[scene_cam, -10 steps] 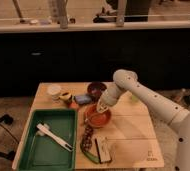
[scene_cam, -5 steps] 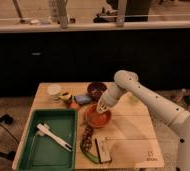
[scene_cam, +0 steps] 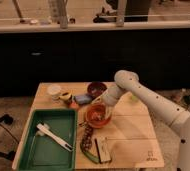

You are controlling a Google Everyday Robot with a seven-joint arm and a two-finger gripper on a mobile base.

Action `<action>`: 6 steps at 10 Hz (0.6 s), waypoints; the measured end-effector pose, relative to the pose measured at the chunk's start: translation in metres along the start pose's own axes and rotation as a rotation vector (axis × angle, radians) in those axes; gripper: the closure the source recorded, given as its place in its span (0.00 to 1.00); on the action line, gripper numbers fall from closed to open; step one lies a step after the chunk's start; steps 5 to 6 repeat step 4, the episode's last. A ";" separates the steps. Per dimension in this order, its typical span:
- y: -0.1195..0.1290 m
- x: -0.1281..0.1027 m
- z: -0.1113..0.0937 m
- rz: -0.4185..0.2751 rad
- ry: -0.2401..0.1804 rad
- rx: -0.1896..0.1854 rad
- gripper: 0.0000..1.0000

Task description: Place fork in red bowl

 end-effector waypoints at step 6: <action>0.000 0.005 -0.010 0.007 0.010 0.032 0.20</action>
